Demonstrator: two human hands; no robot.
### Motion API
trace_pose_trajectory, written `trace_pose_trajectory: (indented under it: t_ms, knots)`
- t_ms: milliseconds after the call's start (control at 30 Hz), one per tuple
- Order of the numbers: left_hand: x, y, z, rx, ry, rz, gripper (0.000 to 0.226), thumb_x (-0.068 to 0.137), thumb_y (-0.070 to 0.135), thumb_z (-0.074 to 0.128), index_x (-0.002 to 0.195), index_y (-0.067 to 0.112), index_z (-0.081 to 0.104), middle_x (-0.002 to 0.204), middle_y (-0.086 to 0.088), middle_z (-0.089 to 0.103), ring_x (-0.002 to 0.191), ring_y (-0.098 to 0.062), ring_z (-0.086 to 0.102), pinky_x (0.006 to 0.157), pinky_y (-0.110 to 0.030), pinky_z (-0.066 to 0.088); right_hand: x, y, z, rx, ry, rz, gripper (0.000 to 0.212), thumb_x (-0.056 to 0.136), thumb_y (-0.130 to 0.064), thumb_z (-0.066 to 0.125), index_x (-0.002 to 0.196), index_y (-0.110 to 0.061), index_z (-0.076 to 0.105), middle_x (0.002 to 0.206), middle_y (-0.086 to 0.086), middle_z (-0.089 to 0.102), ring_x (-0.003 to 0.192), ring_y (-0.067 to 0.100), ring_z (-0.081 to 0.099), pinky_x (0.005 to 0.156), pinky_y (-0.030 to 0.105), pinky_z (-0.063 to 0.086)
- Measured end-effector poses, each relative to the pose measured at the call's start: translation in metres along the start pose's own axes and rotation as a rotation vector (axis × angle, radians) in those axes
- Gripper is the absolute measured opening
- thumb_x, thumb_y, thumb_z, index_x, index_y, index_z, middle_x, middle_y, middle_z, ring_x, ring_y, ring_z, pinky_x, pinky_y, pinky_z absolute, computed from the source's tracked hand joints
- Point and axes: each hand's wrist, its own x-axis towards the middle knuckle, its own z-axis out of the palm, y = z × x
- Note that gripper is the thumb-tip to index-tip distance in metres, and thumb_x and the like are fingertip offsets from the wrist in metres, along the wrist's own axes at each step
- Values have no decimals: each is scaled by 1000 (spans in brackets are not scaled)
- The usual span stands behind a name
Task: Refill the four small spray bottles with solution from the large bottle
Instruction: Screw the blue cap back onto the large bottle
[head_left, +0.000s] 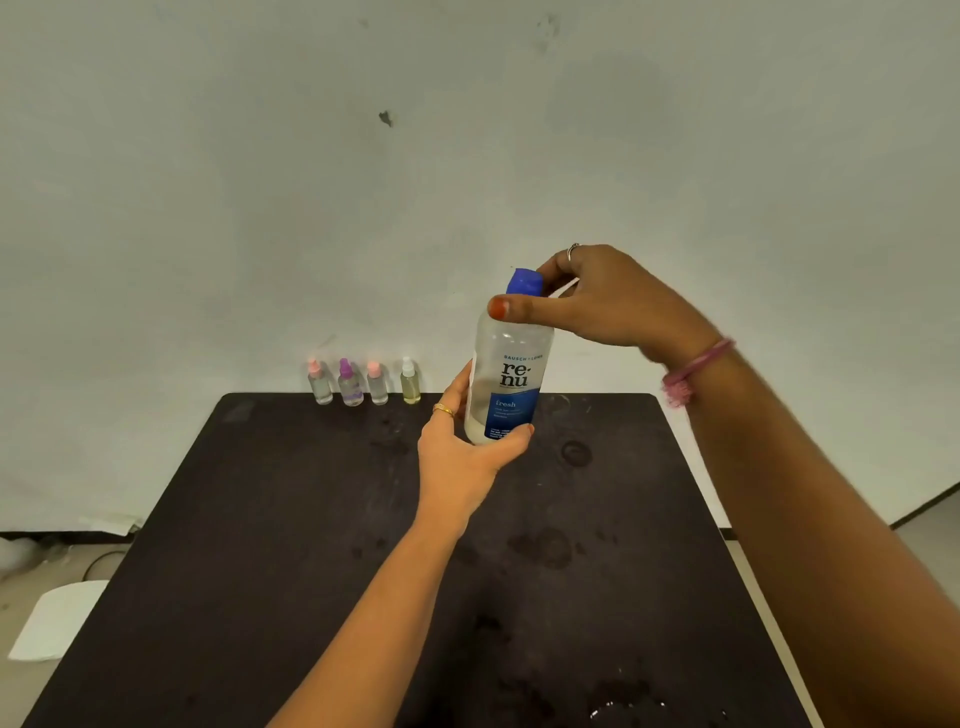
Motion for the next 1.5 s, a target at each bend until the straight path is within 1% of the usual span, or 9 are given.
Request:
trace_pose_trajectory:
  t_ms: [100, 200, 367, 533, 767, 900, 1100, 1267, 1500]
  knots:
    - [0, 0, -2, -2, -13, -8, 77, 71, 11, 82, 133, 34, 44, 126, 15, 55, 107, -6, 57, 74, -7, 49, -1, 4, -15, 98, -217, -76, 74, 72, -51, 66, 138, -26, 43, 132, -11, 52, 102, 7, 62, 85, 21, 46]
    - [0, 1, -2, -4, -16, -7, 77, 71, 9, 82, 133, 33, 44, 123, 17, 54, 100, -1, 57, 72, -5, 48, 1, 9, -12, 202, -197, -199, 42, 86, -24, 66, 127, -26, 56, 121, -9, 63, 104, 5, 62, 89, 20, 50]
    - [0, 0, 1, 3, 18, -12, 80, 70, 9, 83, 137, 28, 44, 120, 17, 54, 96, 3, 57, 69, -2, 48, 2, 10, 13, 325, 129, -52, 37, 67, -38, 82, 98, -21, 71, 88, -7, 70, 83, 5, 66, 82, 23, 55]
    - [1, -2, 3, 0, 17, -7, 80, 70, 9, 83, 137, 29, 44, 117, 19, 54, 95, 4, 57, 67, -4, 49, -3, 6, 38, 231, 374, 9, 43, 69, -52, 76, 90, -19, 59, 77, -14, 58, 68, 1, 55, 62, 9, 44]
    - [4, -1, 0, -13, -3, -5, 77, 71, 8, 82, 135, 30, 46, 125, 13, 56, 99, 1, 58, 71, -5, 49, -1, 19, 2, 412, -148, -57, 72, 72, -46, 69, 136, -28, 39, 137, -13, 45, 112, 5, 57, 91, 23, 48]
    - [4, -2, 1, -9, -15, -4, 77, 70, 8, 83, 133, 31, 46, 124, 14, 56, 102, -2, 58, 73, -7, 51, 1, 23, -12, 365, -224, -236, 39, 93, -13, 57, 129, -27, 51, 132, -12, 54, 113, 1, 57, 92, 16, 47]
    - [6, -6, 10, -3, 23, -34, 79, 69, 11, 84, 136, 30, 45, 128, 12, 56, 108, -9, 58, 73, -10, 51, 6, 22, 5, 338, 88, -91, 30, 75, -26, 78, 103, -23, 69, 99, -8, 69, 87, 5, 68, 84, 20, 51]
    - [6, -8, 14, 17, 43, -30, 80, 69, 13, 84, 137, 30, 45, 128, 12, 56, 108, -9, 58, 75, -14, 51, 3, 19, 27, 239, 379, -7, 44, 68, -49, 79, 93, -17, 62, 82, -10, 61, 71, 3, 57, 65, 13, 47]
    - [8, -7, 17, 2, 38, -36, 76, 72, 12, 82, 134, 33, 44, 129, 13, 54, 109, -9, 56, 82, -18, 51, 4, 29, 10, 351, -10, -4, 68, 72, -41, 76, 129, -24, 43, 118, -9, 52, 96, 9, 59, 71, 16, 49]
